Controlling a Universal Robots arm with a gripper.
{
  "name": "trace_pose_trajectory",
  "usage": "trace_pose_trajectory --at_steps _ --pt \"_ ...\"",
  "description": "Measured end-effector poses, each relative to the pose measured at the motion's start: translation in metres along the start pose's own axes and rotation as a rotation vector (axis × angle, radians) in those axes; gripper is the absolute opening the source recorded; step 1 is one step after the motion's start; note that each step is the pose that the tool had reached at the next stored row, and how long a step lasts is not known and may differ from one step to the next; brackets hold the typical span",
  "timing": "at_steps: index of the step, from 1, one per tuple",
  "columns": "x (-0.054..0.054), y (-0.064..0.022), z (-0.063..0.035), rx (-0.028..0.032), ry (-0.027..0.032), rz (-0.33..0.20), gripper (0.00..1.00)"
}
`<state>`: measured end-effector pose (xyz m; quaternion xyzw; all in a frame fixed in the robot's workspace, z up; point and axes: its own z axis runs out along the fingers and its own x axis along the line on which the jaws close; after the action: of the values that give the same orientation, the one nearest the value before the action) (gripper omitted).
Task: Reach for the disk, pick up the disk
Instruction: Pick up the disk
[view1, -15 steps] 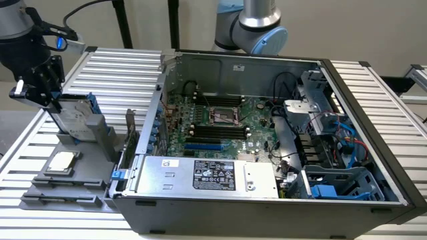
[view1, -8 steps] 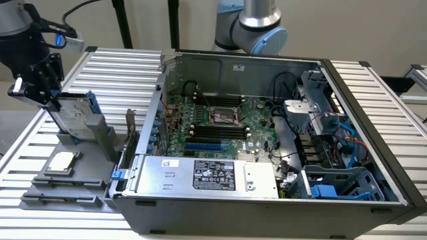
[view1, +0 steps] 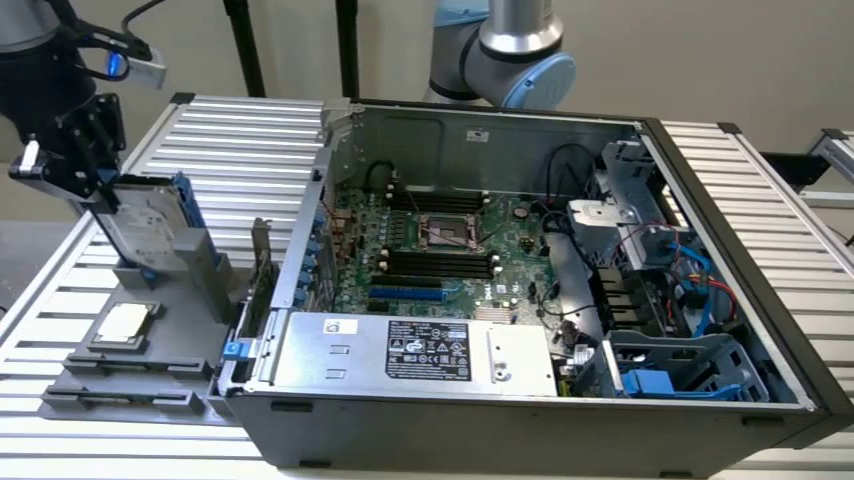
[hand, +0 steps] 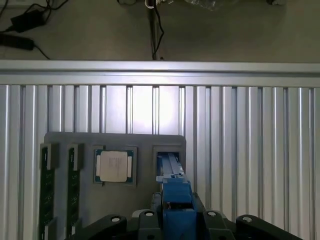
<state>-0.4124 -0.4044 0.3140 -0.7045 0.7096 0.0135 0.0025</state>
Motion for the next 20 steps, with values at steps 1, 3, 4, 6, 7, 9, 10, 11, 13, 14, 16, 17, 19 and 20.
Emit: trace_pose_trajectory --at_steps 1,3,4,6,7,9,10,11,13,14,16,17,19,20 --pt "0.000 -0.0003 -0.0030 0.0001 -0.0002 0.000 0.33" --pt "0.000 -0.0008 -0.0089 0.0002 -0.0003 0.000 0.33" --pt "0.000 -0.0011 -0.0118 0.0001 -0.0003 0.000 0.33" --pt "0.000 -0.0016 -0.0180 0.0001 -0.0004 0.000 0.33" --pt "-0.001 -0.0017 -0.0206 0.0002 -0.0004 0.000 0.33" --pt "-0.001 -0.0019 -0.0245 0.0000 -0.0003 0.000 0.33" --pt "-0.001 -0.0020 -0.0263 0.0001 -0.0003 0.000 0.33" --pt "-0.001 -0.0020 -0.0286 0.0001 -0.0004 0.000 0.33" --pt "-0.001 -0.0020 -0.0343 0.0002 -0.0004 0.000 0.33" --pt "-0.001 -0.0020 -0.0380 0.0000 -0.0003 0.000 0.33" --pt "-0.001 -0.0022 -0.0463 0.0002 -0.0004 0.000 0.33" --pt "-0.001 -0.0026 -0.0508 0.0000 -0.0003 0.000 0.33" --pt "-0.001 -0.0044 -0.0598 0.0001 -0.0006 0.000 0.33" --pt "-0.001 -0.0056 -0.0643 0.0000 -0.0009 0.000 0.33"
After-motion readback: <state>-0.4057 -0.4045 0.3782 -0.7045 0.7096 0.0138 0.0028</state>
